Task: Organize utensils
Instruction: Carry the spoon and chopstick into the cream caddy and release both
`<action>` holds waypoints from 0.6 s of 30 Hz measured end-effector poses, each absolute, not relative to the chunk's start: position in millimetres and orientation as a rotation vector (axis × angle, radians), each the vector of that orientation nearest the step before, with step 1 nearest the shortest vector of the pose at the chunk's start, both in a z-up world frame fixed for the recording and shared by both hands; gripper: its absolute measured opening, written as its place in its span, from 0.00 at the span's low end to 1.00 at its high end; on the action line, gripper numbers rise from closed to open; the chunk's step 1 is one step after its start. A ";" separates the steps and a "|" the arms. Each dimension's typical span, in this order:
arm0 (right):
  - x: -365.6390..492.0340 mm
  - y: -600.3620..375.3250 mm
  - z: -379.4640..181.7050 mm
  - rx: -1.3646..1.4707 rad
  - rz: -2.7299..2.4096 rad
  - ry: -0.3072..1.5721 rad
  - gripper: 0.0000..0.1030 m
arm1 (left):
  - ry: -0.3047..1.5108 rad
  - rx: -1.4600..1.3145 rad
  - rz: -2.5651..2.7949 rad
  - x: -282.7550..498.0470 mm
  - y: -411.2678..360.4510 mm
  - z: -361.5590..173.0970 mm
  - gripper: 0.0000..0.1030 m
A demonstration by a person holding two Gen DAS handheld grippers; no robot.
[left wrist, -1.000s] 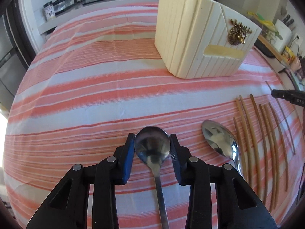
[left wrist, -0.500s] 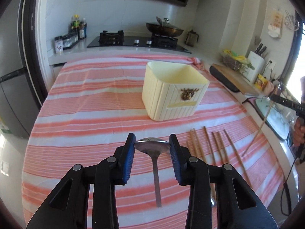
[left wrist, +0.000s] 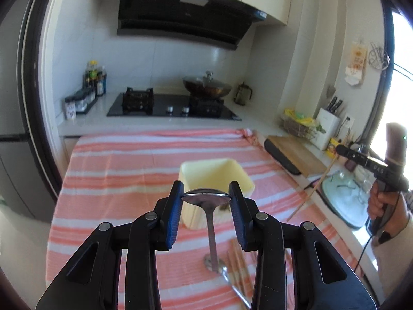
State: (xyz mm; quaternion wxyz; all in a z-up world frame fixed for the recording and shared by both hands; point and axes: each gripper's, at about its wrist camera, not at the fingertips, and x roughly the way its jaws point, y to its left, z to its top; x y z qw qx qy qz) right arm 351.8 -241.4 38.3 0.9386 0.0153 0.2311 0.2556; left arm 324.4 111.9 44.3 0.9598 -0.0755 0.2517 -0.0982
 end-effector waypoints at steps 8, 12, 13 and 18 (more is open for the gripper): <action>385.9 -193.1 76.7 0.013 0.487 0.225 0.06 | 0.322 -0.174 -0.115 394.5 94.7 85.8 0.35; 413.9 -167.0 52.8 -0.006 0.499 0.231 0.06 | 0.381 -0.202 -0.105 437.7 86.9 58.0 0.35; 423.7 -162.1 43.7 -0.009 0.503 0.262 0.06 | 0.413 -0.199 -0.098 448.4 84.8 48.8 0.35; 475.5 -141.6 -2.1 -0.024 0.518 0.510 0.06 | 0.665 -0.213 -0.094 501.2 84.1 -6.9 0.35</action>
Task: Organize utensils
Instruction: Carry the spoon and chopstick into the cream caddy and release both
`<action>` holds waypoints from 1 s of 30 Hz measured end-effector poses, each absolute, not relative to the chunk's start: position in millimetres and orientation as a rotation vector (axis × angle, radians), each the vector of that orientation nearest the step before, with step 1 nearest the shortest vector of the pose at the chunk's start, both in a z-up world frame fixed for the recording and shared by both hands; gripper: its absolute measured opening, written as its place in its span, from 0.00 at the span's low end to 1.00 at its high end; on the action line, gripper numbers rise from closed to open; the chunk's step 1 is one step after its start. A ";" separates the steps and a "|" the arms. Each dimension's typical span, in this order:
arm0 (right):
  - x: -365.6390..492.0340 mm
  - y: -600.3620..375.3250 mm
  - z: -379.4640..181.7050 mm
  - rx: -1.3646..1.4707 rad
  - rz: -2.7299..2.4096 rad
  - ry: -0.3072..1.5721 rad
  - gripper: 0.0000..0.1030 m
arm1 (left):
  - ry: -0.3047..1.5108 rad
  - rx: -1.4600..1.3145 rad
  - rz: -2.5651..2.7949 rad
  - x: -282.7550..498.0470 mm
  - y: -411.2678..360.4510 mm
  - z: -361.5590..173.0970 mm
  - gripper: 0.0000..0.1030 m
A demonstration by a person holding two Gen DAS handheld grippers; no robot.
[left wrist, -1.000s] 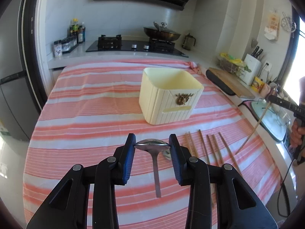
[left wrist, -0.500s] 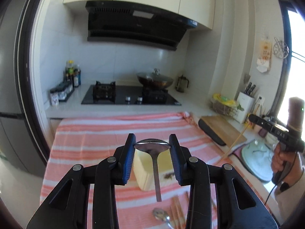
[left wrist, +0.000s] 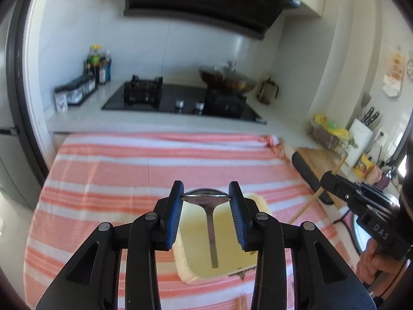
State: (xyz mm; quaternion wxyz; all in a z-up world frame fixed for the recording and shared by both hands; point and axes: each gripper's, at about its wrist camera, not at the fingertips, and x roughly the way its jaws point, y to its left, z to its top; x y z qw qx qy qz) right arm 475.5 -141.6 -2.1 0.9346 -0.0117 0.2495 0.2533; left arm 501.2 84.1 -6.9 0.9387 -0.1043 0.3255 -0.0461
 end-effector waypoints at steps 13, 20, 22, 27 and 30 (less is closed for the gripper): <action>546.5 -137.1 -63.8 0.015 0.452 0.791 0.09 | 0.852 -0.228 -0.068 544.7 85.0 -84.9 0.37; 543.8 -161.1 -62.6 0.107 0.429 0.756 0.20 | 0.808 -0.274 -0.080 517.0 100.4 -71.8 0.41; 526.4 -174.6 -54.9 0.109 0.446 0.728 0.20 | 0.788 -0.231 -0.077 491.4 108.1 -65.4 0.48; 450.7 -219.2 -59.9 0.042 0.481 0.704 0.29 | 0.829 -0.164 -0.062 408.0 129.8 -85.4 0.72; 397.0 -249.0 -93.2 -0.021 0.425 0.721 0.33 | 0.891 -0.198 -0.041 361.3 134.4 -123.0 0.75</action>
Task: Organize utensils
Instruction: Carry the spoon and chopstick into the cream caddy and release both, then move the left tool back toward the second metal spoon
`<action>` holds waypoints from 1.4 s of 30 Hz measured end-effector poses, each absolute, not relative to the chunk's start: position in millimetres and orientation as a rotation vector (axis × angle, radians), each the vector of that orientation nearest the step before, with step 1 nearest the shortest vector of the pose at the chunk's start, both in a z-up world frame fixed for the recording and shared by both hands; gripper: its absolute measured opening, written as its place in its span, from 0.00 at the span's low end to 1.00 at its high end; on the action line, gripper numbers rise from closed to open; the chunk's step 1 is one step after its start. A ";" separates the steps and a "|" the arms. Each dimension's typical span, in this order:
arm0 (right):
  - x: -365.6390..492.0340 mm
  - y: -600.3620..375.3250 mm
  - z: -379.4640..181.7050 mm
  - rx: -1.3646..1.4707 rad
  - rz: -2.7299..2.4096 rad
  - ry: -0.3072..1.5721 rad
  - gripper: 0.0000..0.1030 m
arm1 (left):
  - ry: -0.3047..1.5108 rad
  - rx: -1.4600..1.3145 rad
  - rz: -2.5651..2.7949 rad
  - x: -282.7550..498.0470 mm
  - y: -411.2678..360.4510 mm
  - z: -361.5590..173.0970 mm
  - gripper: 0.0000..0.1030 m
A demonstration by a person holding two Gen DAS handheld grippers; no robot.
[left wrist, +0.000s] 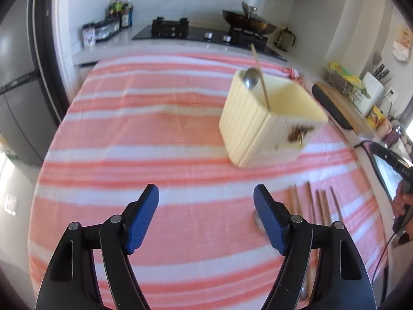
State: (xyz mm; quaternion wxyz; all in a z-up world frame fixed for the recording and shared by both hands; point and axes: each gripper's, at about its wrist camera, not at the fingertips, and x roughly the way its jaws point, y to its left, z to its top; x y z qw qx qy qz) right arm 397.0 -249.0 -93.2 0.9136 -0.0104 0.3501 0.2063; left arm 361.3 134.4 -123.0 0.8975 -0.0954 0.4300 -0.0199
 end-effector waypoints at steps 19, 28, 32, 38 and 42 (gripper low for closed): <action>279.9 -313.6 -215.4 -0.030 0.166 0.841 0.38 | 0.892 -0.183 0.169 317.6 101.5 -215.0 0.88; 283.7 -316.1 -222.8 -0.007 0.153 0.881 0.39 | 0.936 -0.097 0.183 323.4 87.5 -220.6 0.99; 283.9 -310.3 -223.4 -0.039 0.147 0.885 0.42 | 0.936 -0.099 0.183 323.3 88.4 -220.5 0.99; 283.8 -309.0 -222.9 -0.050 0.142 0.886 0.43 | 0.854 -0.125 0.220 302.9 77.5 -202.4 0.99; 284.2 -309.4 -223.1 -0.049 0.143 0.886 0.43 | 0.828 -0.165 0.128 298.6 44.7 -189.5 0.99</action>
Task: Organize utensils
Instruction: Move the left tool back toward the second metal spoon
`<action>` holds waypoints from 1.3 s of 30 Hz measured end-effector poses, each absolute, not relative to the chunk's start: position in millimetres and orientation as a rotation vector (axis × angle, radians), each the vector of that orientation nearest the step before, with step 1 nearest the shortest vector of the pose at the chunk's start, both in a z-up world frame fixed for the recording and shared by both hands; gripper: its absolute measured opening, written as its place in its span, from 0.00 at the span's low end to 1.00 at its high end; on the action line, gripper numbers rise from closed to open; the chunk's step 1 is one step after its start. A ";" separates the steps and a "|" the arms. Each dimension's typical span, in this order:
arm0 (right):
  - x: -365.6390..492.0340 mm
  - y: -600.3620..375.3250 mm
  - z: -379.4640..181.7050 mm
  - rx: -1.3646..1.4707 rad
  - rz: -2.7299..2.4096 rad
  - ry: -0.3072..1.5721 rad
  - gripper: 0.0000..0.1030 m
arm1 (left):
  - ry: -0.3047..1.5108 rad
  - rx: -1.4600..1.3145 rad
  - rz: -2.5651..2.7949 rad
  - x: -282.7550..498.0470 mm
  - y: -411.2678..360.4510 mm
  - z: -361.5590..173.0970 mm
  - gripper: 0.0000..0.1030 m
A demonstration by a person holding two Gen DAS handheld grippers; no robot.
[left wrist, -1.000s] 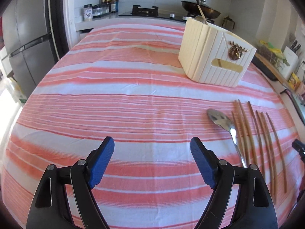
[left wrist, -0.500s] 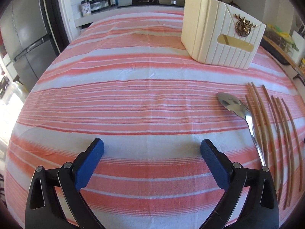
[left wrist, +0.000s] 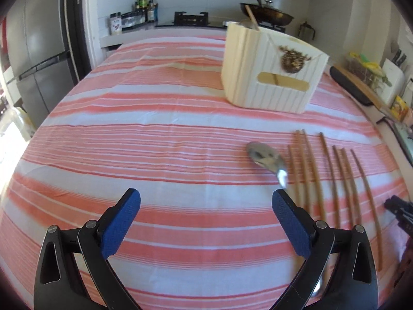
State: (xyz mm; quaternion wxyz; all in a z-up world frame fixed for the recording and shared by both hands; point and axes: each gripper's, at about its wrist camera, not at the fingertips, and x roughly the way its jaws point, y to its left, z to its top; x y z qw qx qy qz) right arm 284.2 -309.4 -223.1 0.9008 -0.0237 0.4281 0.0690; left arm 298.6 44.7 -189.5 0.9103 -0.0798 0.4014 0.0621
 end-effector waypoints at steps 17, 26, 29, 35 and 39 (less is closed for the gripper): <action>284.3 -309.2 -222.6 -0.052 0.141 0.885 0.43 | 0.908 -0.068 0.159 330.5 9.6 -211.8 0.97; 283.9 -308.4 -222.4 -0.055 0.139 0.885 0.43 | 0.908 -0.064 0.159 325.0 19.0 -208.4 0.97; 283.9 -308.6 -222.4 -0.054 0.140 0.885 0.43 | 0.905 -0.072 0.167 321.4 26.0 -206.9 0.97; 283.7 -308.6 -222.5 -0.053 0.140 0.885 0.43 | 0.913 -0.086 0.144 315.7 34.5 -205.9 0.86; 283.8 -308.5 -222.5 -0.052 0.141 0.885 0.43 | 0.915 -0.073 0.103 312.3 31.5 -205.1 0.53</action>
